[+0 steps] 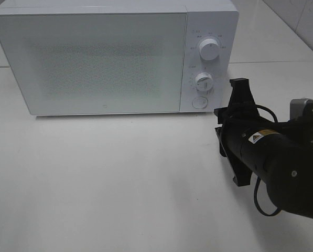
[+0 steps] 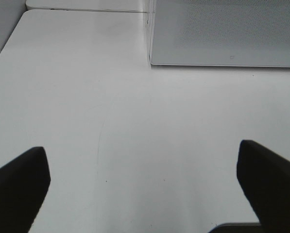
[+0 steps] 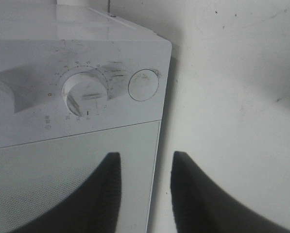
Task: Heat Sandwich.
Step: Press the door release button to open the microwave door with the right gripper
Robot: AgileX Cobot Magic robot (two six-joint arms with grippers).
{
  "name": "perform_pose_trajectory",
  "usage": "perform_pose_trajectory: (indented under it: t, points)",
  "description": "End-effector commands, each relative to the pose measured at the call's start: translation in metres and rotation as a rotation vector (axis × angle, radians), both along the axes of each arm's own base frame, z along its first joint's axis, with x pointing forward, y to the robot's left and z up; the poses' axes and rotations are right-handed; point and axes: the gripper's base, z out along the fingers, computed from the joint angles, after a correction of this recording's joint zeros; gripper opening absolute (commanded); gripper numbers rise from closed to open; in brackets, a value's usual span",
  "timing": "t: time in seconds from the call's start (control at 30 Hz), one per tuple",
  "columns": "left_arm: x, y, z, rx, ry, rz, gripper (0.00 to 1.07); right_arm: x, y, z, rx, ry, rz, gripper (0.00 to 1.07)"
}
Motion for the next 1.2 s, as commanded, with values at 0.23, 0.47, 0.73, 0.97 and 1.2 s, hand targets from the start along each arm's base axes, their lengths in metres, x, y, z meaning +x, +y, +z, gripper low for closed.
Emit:
perform_pose_trajectory:
  t: [0.23, 0.47, 0.73, 0.97, 1.2]
  points:
    - [0.000, -0.001, 0.001, -0.011, -0.017, 0.002, 0.98, 0.001, 0.001, 0.003, 0.040, -0.018, -0.015, 0.00]
    - [0.000, -0.001, 0.001, -0.011, -0.017, 0.002, 0.98, 0.002, 0.001, 0.003, 0.063, -0.015, -0.028, 0.00]
    - [0.000, -0.001, 0.001, -0.011, -0.017, 0.002, 0.98, 0.022, 0.006, 0.000, 0.055, -0.029, -0.017, 0.00]
    - [0.000, -0.001, 0.001, -0.011, -0.017, 0.002, 0.98, 0.047, 0.011, -0.007, 0.063, -0.028, -0.008, 0.00]
    - [0.000, -0.001, 0.001, -0.011, -0.017, 0.002, 0.98, 0.069, 0.014, -0.020, 0.075, -0.012, -0.010, 0.00]
